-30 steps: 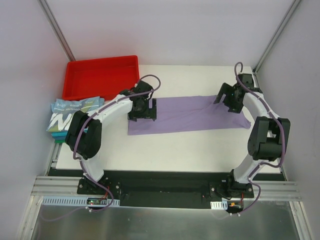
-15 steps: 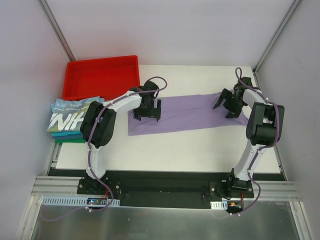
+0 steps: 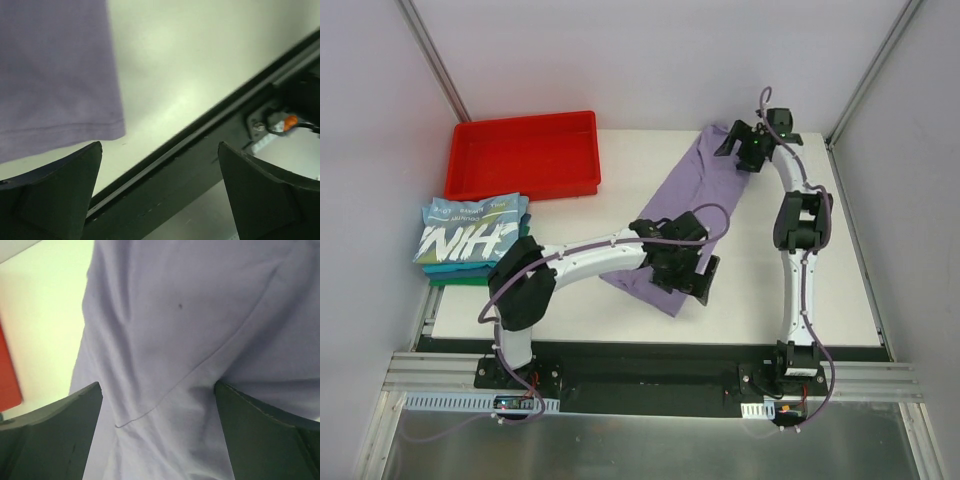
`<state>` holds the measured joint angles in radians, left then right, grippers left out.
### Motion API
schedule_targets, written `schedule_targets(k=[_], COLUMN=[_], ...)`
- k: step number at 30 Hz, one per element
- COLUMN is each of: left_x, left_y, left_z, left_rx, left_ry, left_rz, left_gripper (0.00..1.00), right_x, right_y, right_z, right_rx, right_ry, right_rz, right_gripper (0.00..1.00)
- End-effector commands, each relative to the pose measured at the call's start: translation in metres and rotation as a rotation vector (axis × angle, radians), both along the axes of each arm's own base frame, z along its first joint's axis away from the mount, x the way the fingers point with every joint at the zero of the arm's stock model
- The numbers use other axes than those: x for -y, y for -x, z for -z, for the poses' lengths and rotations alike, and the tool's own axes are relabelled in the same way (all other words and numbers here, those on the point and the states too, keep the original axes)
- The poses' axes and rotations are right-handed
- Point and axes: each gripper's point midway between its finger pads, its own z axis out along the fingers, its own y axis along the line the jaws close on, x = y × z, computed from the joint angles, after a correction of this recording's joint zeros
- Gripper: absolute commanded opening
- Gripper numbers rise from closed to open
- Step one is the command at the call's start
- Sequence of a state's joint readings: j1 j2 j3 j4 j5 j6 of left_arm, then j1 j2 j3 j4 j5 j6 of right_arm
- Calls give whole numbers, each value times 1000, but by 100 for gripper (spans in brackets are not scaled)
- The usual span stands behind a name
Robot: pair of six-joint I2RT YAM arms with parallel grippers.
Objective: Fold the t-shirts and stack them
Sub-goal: Rotate the tshirt 60 degrees
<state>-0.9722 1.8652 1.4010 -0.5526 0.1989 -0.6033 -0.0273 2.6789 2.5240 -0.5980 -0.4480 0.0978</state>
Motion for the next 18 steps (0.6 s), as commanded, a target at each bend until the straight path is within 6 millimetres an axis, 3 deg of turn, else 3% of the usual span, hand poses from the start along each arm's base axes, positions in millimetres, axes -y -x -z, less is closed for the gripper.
schedule_targets(k=[1, 4, 6, 10, 13, 18], left_x=[32, 14, -10, -71, -120, -188], left_y=[-7, -10, -17, -26, -34, -46], left_z=[-65, -72, -70, -61, -47, -19], left_rx=[79, 139, 213, 258, 239, 170], left_ry=[162, 139, 77, -36, -81, -142], left_rz=[-3, -46, -93, -220, -352, -519], left_gripper=[99, 99, 99, 99, 99, 99], right_x=[-56, -48, -44, -30, -18, -32], right_y=[-9, -10, -1, 36, 79, 174], right_z=[-50, -89, -107, -133, -136, -124], right_rx=[143, 230, 226, 213, 195, 213], right_ry=[-138, -78, -26, 113, 249, 410], right_rz=[-32, -24, -45, -78, -128, -256], right_gripper=[96, 96, 96, 96, 96, 96])
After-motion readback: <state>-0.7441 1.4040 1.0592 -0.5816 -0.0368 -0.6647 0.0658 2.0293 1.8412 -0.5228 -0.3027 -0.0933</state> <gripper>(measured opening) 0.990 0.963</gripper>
